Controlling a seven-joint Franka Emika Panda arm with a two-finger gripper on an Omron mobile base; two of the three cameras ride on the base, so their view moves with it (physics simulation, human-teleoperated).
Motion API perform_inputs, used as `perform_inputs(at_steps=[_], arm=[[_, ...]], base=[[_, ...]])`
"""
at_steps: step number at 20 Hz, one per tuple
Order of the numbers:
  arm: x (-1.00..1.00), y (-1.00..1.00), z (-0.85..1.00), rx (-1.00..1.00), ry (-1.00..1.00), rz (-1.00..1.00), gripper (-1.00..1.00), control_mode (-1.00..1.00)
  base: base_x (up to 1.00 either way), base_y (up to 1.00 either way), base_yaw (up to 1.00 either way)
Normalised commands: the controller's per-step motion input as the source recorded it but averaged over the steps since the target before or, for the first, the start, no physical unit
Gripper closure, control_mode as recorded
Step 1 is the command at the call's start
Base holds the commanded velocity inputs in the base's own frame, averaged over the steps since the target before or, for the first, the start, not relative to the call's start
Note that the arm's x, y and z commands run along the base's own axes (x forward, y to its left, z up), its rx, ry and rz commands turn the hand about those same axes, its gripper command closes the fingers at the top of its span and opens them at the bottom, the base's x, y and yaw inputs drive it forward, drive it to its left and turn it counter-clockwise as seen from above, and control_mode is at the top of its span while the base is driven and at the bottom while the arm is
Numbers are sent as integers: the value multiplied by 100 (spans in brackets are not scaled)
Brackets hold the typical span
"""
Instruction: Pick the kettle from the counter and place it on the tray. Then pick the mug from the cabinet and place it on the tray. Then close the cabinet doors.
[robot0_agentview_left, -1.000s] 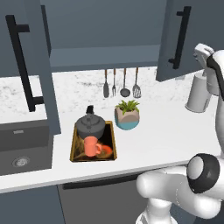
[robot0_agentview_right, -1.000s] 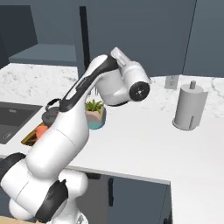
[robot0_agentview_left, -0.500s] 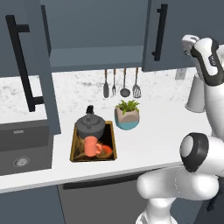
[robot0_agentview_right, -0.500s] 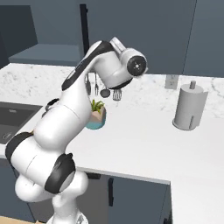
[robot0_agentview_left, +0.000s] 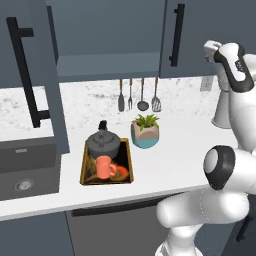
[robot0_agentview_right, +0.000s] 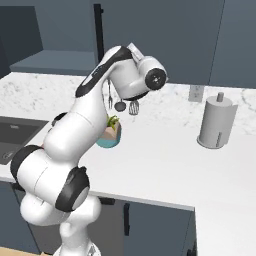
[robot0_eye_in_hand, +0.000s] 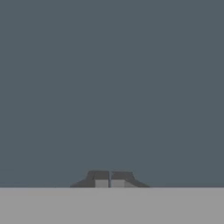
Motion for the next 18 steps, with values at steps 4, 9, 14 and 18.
perform_inputs(at_steps=[4,9,14,18], arm=[[66,27,-38,0,-9,-2,100,-100],[27,18,-8,0,-3,-1,100,-100],[-69,2,20,-4,9,0,100,-100],[-100,6,34,-8,5,0,100,-100]], base=[[0,0,0],[0,0,0],[0,0,0],[0,0,0]])
